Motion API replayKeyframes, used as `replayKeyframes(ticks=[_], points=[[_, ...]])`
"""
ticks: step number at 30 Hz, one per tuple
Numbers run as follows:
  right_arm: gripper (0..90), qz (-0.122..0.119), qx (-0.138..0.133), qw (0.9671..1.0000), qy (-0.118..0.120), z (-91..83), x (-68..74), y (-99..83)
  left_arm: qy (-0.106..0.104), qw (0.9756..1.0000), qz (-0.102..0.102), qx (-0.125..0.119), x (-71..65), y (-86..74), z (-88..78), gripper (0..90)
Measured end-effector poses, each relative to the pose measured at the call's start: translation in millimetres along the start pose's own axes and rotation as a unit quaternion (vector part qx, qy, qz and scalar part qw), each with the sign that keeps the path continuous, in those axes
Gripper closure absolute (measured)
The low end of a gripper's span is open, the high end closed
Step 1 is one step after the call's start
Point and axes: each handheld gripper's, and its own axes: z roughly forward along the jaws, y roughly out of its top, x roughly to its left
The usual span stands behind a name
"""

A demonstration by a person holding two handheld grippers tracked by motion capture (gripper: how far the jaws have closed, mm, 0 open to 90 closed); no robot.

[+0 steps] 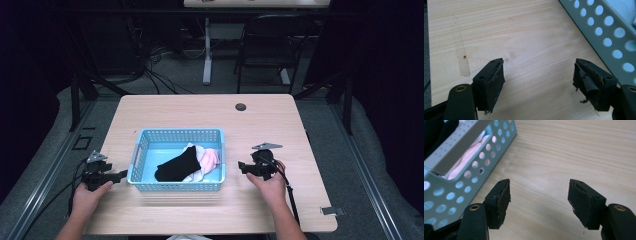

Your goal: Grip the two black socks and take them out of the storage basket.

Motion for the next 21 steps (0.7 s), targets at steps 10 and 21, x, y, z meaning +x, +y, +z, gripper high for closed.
replayKeyframes(ticks=[10,21], points=[[35.2,-0.013,-0.009,0.9998,0.014,-1.4,5.2,3.6,-0.001,1.0,0.002,-0.002,-1.4,-1.4,-3.6,24.7],[45.9,-0.048,-0.014,0.9981,-0.036,-7.1,15.8,1.8,0.001,1.0,0.005,0.0,-2.6,-1.3,-2.9,24.7]])
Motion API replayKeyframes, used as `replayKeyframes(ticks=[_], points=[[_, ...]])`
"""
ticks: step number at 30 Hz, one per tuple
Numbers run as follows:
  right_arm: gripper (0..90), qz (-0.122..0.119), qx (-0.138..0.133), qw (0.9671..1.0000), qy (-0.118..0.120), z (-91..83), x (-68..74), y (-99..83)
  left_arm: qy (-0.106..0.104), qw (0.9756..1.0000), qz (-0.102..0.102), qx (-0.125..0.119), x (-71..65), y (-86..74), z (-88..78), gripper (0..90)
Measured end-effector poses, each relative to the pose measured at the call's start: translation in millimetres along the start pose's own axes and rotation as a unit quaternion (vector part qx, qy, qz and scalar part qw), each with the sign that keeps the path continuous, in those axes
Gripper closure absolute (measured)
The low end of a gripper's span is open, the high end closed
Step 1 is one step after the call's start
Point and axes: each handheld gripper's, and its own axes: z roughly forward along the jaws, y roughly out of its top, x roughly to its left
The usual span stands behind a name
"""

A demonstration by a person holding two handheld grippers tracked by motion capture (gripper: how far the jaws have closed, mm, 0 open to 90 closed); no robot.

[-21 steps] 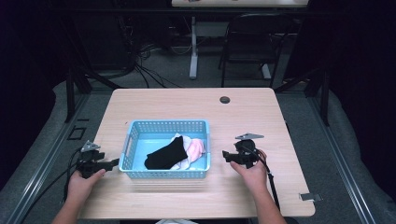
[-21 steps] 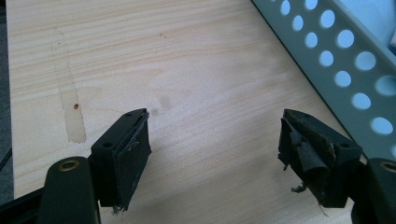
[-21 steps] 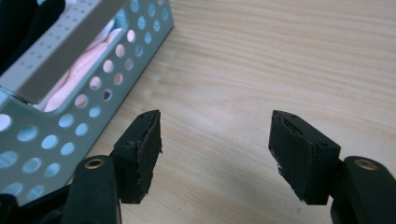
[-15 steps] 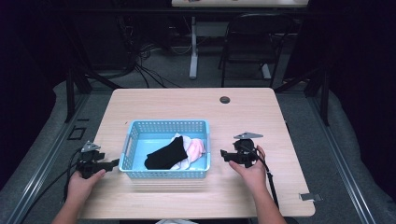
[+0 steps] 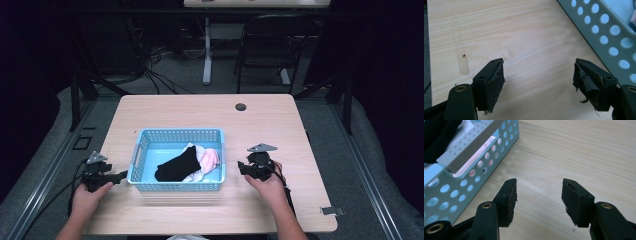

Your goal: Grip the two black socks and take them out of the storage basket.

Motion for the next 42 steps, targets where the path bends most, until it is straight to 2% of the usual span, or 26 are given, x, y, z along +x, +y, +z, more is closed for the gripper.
replayKeyframes(ticks=[8,9,11,13,19,24,27,33,42], points=[[46.9,0.0,0.018,0.9998,0.013,-8.1,1.9,15.2,-0.002,1.0,-0.002,-0.002,0.1,0.4,1.2,24.7],[46.9,0.005,0.026,0.9995,0.019,-10.4,2.0,19.4,-0.002,1.0,-0.002,0.0,-0.3,0.8,1.0,24.7],[48.8,0.024,0.027,0.9988,0.033,-13.1,0.8,24.5,-0.002,1.0,0.0,-0.002,-0.8,1.0,1.4,24.7],[49.5,0.032,0.028,0.9981,0.045,-16.0,0.4,29.7,-0.003,1.0,0.0,-0.002,-1.0,1.2,1.8,24.7],[50.5,0.027,0.032,0.9969,0.067,-25.0,2.7,48.1,-0.003,1.0,0.001,0.001,-0.9,1.8,2.8,24.7],[50.6,0.024,0.039,0.9961,0.076,-27.6,6.8,59.4,-0.003,1.0,0.0,0.001,-1.0,2.1,3.0,24.7],[50.9,0.008,0.043,0.9958,0.081,-28.7,13.9,72.1,-0.003,1.0,0.0,0.001,-1.1,2.3,3.3,24.7],[52.7,0.01,0.044,0.9948,0.091,-26.5,21.2,85.4,-0.005,1.0,0.002,0.002,-0.9,3.0,3.3,24.7],[54.4,0.005,0.063,0.992,0.109,-8.1,41.8,104.0,-0.005,1.0,0.002,-0.001,-1.7,3.8,4.2,24.7]])
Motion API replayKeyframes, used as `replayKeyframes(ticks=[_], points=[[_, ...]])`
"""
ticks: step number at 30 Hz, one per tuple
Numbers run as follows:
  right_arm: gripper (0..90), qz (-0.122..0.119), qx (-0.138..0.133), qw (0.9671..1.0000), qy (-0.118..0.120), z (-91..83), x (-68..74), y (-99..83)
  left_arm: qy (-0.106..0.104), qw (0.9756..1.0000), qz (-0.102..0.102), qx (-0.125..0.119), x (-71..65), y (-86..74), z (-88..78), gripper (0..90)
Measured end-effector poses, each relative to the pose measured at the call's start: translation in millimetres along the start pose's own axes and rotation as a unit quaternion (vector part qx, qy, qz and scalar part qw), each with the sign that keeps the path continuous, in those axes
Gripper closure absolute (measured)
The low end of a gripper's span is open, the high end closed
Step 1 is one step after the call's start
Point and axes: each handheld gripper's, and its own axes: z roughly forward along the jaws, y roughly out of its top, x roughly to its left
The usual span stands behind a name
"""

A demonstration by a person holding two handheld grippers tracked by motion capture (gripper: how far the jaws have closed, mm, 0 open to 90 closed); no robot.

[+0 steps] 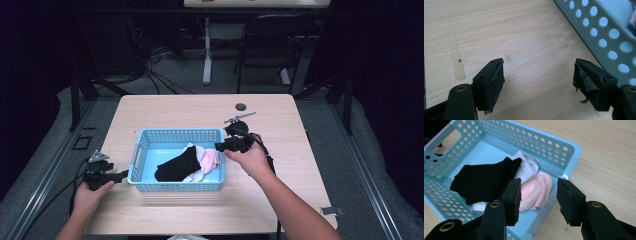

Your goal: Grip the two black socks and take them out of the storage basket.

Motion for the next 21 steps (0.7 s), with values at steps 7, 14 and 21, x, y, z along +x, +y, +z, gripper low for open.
replayKeyframes(ticks=[7,14,21], points=[[54.4,-0.011,0.007,0.9999,0.005,18.1,14.9,10.1,-0.001,1.0,0.001,0.0,-0.1,0.3,-0.2,24.7],[55.4,-0.031,0.029,0.9991,0.008,37.2,31.3,17.7,-0.002,1.0,0.0,-0.001,0.1,0.5,-0.5,24.7],[56.8,-0.046,0.058,0.9971,0.018,59.3,45.6,23.5,-0.003,1.0,0.0,-0.002,0.2,0.7,-0.7,24.7]])
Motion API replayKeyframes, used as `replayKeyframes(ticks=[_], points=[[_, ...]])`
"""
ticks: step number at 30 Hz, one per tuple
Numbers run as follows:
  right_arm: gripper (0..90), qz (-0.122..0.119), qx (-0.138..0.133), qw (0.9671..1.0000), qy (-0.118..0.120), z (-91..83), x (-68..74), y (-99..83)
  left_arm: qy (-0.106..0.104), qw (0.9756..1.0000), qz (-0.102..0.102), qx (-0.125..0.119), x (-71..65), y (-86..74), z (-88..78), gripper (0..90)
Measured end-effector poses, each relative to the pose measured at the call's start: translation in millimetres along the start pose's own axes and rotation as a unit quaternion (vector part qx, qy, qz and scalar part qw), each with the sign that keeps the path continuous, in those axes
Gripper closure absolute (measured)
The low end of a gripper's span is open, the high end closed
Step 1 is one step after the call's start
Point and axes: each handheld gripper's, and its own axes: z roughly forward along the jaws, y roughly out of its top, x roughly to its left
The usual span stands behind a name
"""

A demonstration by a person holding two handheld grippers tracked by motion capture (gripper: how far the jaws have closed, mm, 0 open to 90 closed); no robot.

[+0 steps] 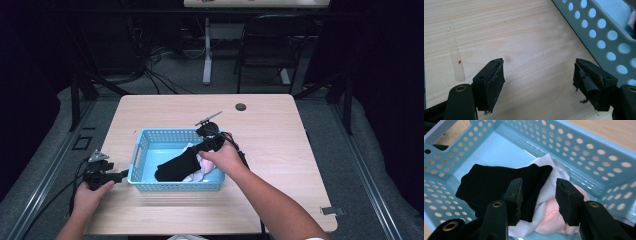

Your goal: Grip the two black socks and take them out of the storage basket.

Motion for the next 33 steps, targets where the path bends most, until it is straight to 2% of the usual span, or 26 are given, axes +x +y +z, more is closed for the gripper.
replayKeyframes(ticks=[7,8,19,23,25,27,28,29,31,33], points=[[56.8,0.005,0.018,0.9998,0.002,18.8,5.6,3.7,0.0,1.0,0.001,0.0,0.0,0.1,0.0,24.7],[56.7,0.013,0.02,0.9997,0.006,24.8,7.5,3.7,0.0,1.0,0.001,0.0,0.0,0.2,0.1,24.7],[58.3,0.021,0.071,0.9972,0.012,44.2,14.2,2.2,0.0,1.0,0.001,-0.001,-0.3,0.5,0.0,24.7],[60.6,0.025,0.072,0.997,0.015,49.2,17.1,1.2,-0.001,1.0,0.001,-0.001,-0.2,0.5,0.0,24.7],[66.0,0.016,0.082,0.9964,0.015,50.7,18.4,1.1,-0.001,1.0,0.001,-0.001,-0.1,0.6,0.1,24.7],[71.5,0.019,0.076,0.9969,0.013,51.9,20.4,0.4,-0.001,1.0,0.001,-0.001,-0.1,0.6,0.1,24.7],[71.5,0.019,0.076,0.9969,0.013,51.9,20.4,0.4,-0.001,1.0,0.001,-0.001,-0.1,0.6,0.1,24.7],[77.7,0.01,0.075,0.9971,0.009,51.3,22.0,0.4,-0.001,1.0,0.002,-0.001,-0.1,0.6,0.1,24.7],[79.7,0.002,0.076,0.9971,0.007,50.2,22.2,0.8,-0.001,1.0,0.002,-0.001,-0.2,0.7,0.1,24.7],[83.9,-0.002,0.064,0.998,0.005,48.3,24.1,0.8,-0.001,1.0,0.002,-0.001,-0.3,0.7,0.2,24.7]])
